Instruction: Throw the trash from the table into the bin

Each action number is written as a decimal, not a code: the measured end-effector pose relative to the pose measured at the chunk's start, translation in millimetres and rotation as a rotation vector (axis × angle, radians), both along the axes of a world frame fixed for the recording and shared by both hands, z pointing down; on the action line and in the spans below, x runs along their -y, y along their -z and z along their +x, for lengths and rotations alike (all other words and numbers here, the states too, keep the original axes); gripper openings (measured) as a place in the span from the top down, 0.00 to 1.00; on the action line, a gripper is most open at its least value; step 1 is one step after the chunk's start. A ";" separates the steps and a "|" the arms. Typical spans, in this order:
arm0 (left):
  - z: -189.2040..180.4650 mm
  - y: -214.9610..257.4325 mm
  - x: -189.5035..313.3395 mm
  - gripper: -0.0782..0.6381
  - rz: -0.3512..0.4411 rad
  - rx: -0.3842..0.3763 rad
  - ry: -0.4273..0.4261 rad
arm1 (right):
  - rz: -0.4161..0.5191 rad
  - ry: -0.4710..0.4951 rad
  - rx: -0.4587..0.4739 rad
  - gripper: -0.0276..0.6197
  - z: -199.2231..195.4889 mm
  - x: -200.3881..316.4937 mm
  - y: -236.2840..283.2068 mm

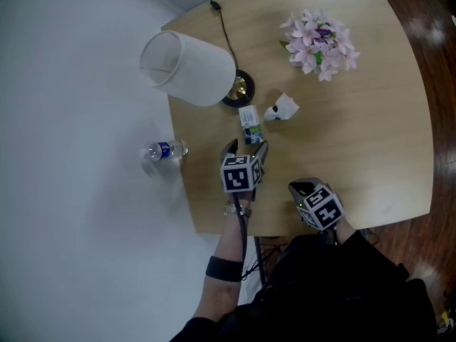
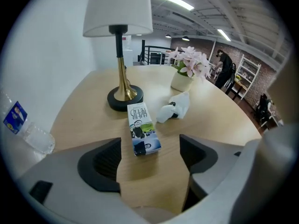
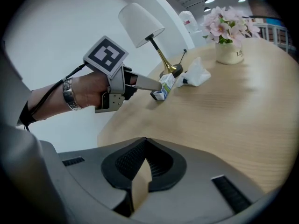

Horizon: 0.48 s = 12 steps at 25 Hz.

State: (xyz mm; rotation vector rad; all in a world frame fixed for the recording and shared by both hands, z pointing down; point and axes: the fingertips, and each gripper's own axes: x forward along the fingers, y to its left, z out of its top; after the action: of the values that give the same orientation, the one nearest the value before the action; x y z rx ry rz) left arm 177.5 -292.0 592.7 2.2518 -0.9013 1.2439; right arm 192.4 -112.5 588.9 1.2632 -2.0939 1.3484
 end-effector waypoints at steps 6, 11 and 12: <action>11.9 -29.7 26.1 0.28 -0.034 0.033 0.022 | -0.014 -0.029 0.015 0.95 15.8 7.9 -9.9; 23.0 -40.8 30.6 0.31 -0.031 0.070 -0.002 | -0.025 -0.066 0.034 0.95 25.7 8.5 -16.7; 23.5 -43.1 29.2 0.32 -0.035 0.080 -0.003 | -0.028 -0.069 0.036 0.95 26.3 7.6 -18.1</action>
State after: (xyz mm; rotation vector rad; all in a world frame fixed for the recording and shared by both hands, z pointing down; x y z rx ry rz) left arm 201.0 -321.2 635.7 2.1910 -0.8983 1.3488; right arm 218.7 -120.1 607.0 1.3199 -2.0661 1.4347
